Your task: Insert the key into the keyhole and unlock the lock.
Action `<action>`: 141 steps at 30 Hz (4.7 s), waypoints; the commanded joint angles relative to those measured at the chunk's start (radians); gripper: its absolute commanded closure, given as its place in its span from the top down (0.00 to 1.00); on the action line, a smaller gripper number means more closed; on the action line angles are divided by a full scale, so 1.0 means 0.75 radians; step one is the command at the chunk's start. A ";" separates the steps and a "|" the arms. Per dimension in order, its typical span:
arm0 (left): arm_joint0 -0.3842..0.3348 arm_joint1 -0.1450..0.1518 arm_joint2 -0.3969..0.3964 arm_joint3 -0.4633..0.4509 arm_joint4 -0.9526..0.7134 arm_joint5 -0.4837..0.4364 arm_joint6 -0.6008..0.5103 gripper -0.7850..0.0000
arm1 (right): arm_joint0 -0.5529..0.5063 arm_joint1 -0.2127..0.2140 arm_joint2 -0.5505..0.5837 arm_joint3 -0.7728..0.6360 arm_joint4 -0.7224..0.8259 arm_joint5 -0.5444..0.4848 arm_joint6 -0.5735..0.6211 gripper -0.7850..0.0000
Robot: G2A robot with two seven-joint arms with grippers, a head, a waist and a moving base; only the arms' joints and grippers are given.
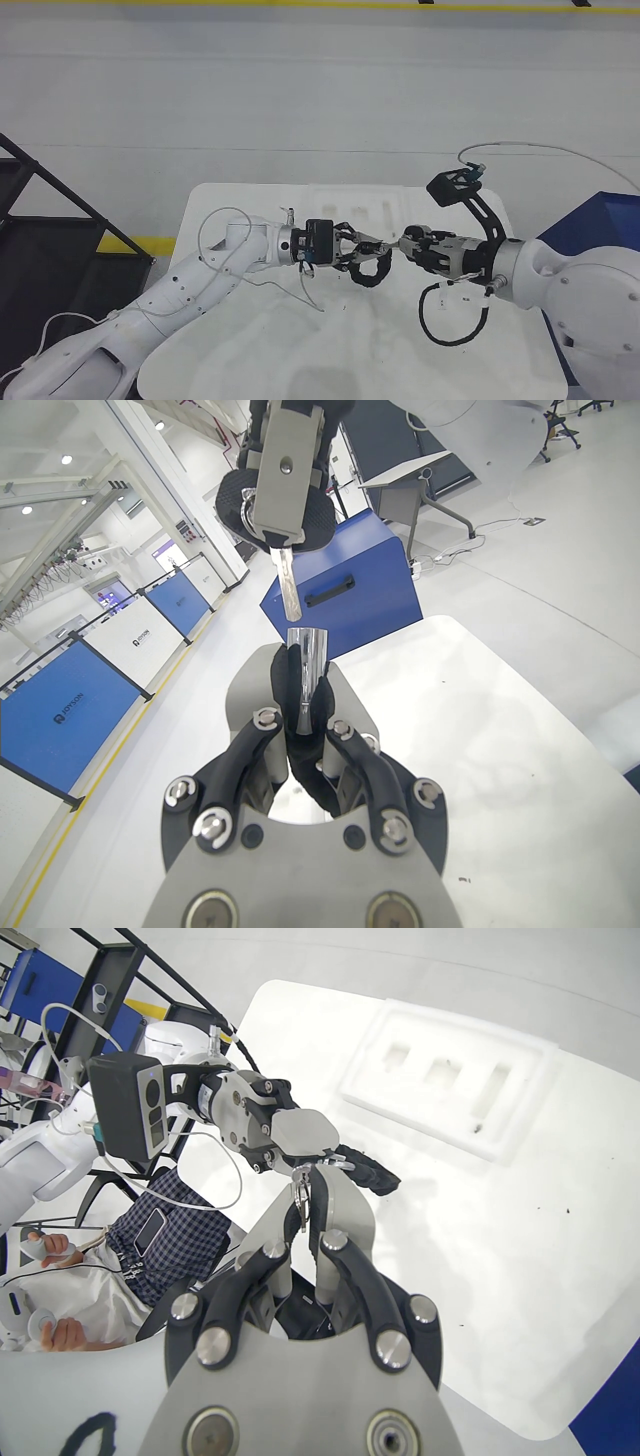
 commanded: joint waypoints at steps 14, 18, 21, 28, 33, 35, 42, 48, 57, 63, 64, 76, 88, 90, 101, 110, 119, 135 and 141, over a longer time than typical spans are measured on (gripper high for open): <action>0.040 -0.028 -0.051 0.043 -0.075 -0.041 0.006 0.00 | 0.095 0.087 -0.097 0.000 0.035 0.062 -0.062 0.00; 0.044 -0.037 -0.056 0.051 -0.074 -0.056 0.015 0.00 | 0.113 0.106 -0.125 0.000 0.064 0.095 -0.095 0.00; 0.047 -0.044 -0.060 0.058 -0.070 -0.061 0.019 0.00 | 0.124 0.122 -0.141 0.000 0.085 0.120 -0.120 0.00; 0.052 -0.058 -0.070 0.068 -0.059 -0.078 0.035 0.00 | 0.145 0.160 -0.170 0.000 0.138 0.165 -0.165 0.00; 0.057 -0.066 -0.080 0.070 -0.050 -0.084 0.036 0.00 | 0.163 0.187 -0.197 0.000 0.169 0.191 -0.191 0.00; 0.059 -0.068 -0.084 0.069 -0.047 -0.088 0.036 0.00 | 0.172 0.196 -0.205 0.000 0.183 0.199 -0.199 0.00; 0.067 -0.078 -0.098 0.067 -0.036 -0.102 0.039 0.00 | 0.211 0.228 -0.239 0.000 0.238 0.238 -0.238 0.00; 0.074 -0.083 -0.116 0.068 -0.028 -0.114 0.042 0.00 | 0.245 0.253 -0.275 0.000 0.271 0.263 -0.263 0.00; 0.090 -0.089 -0.142 0.061 -0.017 -0.132 0.049 0.00 | 0.291 0.288 -0.325 0.000 0.306 0.308 -0.308 0.00; 0.099 -0.093 -0.156 0.058 -0.006 -0.138 0.053 0.00 | 0.318 0.310 -0.352 0.000 0.340 0.331 -0.331 0.00; 0.100 -0.094 -0.159 0.058 -0.005 -0.139 0.053 0.00 | 0.324 0.314 -0.357 0.000 0.346 0.333 -0.333 0.00; 0.101 -0.107 -0.175 0.049 0.011 -0.158 0.032 0.00 | 0.423 0.336 -0.460 0.000 0.372 0.353 -0.353 0.00; 0.102 -0.120 -0.187 0.048 0.022 -0.179 0.011 0.00 | 0.519 0.363 -0.582 0.010 0.391 0.394 -0.394 0.00; 0.102 -0.122 -0.187 0.047 0.025 -0.184 0.009 0.00 | 0.534 0.366 -0.600 0.013 0.403 0.401 -0.401 0.00; 0.108 -0.131 -0.203 0.073 -0.027 -0.253 -0.015 0.00 | 0.603 0.367 -0.617 0.004 0.440 0.307 -0.398 1.00; 0.087 -0.112 -0.256 0.108 -0.209 -0.498 -0.190 0.00 | 0.541 0.388 -0.563 0.063 0.388 -0.334 -0.358 1.00; -0.061 -0.024 -0.045 0.094 -0.582 -0.498 -0.492 0.00 | 0.462 0.401 -0.546 0.070 0.364 -0.544 -0.296 1.00; -0.313 0.131 0.271 0.029 -1.059 -0.498 -0.795 0.00 | 0.424 0.404 -0.532 0.079 0.239 -0.748 -0.374 1.00; -0.353 0.156 0.333 0.020 -1.102 -0.498 -0.794 0.00 | 0.395 0.405 -0.537 0.111 0.077 -1.064 -0.436 1.00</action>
